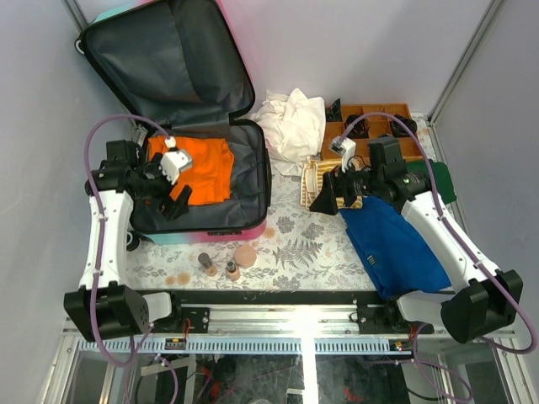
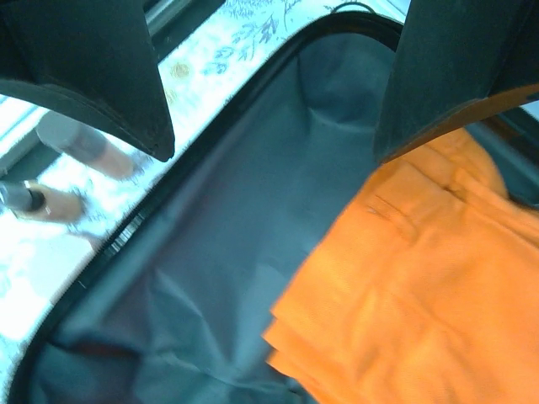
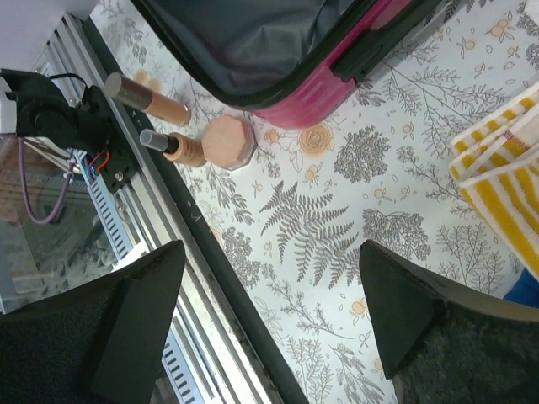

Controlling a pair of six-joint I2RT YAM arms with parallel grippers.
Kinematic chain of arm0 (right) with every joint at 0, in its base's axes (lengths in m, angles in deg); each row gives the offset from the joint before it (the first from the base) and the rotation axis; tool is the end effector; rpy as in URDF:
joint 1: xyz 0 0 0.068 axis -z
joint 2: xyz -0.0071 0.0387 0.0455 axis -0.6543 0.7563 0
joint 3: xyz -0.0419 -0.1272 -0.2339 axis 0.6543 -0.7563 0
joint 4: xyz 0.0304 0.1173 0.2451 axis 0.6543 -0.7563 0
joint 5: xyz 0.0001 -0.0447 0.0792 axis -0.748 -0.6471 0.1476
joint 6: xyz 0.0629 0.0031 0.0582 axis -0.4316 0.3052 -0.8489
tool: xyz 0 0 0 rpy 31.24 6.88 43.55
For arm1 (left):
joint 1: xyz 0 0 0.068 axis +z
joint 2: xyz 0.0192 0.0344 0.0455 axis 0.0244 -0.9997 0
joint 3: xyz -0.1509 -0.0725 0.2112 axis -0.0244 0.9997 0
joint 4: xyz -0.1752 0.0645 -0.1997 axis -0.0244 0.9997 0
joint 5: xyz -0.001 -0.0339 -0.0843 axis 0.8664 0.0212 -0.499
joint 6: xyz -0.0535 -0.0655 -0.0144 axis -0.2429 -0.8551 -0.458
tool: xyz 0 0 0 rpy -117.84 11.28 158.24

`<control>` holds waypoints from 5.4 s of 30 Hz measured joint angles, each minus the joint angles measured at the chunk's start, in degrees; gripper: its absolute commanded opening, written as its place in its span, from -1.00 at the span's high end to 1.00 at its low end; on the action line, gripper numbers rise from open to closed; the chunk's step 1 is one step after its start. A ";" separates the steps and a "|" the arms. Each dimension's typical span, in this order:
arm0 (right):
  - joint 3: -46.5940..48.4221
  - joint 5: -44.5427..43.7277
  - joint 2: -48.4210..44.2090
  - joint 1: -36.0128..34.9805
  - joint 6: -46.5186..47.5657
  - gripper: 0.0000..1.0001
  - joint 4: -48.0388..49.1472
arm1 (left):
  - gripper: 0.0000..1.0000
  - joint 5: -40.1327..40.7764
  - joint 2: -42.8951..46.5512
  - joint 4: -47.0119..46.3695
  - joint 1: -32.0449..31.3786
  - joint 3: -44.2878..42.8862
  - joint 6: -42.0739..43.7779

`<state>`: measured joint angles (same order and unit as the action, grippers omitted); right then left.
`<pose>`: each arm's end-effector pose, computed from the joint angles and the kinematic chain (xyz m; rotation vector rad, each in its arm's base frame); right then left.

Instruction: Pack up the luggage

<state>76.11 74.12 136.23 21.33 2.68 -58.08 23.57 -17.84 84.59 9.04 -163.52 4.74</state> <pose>0.2719 0.1515 0.3204 -0.7780 2.0476 1.0255 0.2692 0.0060 0.3117 1.0225 2.1406 -0.2899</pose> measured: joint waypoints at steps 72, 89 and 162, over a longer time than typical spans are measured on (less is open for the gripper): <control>29.90 -10.62 10.49 2.86 -34.29 -0.99 8.04 | 0.78 -19.63 -1.31 8.26 -4.42 -5.33 -5.68; 32.11 -9.16 12.20 8.00 -41.88 -0.99 7.82 | 0.89 0.17 -20.59 -35.54 -13.75 -3.21 -55.23; 8.41 -0.68 -1.11 10.80 -1.70 -0.99 -4.00 | -0.87 -2.64 11.10 12.46 -27.87 16.15 19.28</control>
<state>84.52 73.44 135.12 32.13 0.98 -62.08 20.93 -6.74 97.05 -18.83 -147.36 24.02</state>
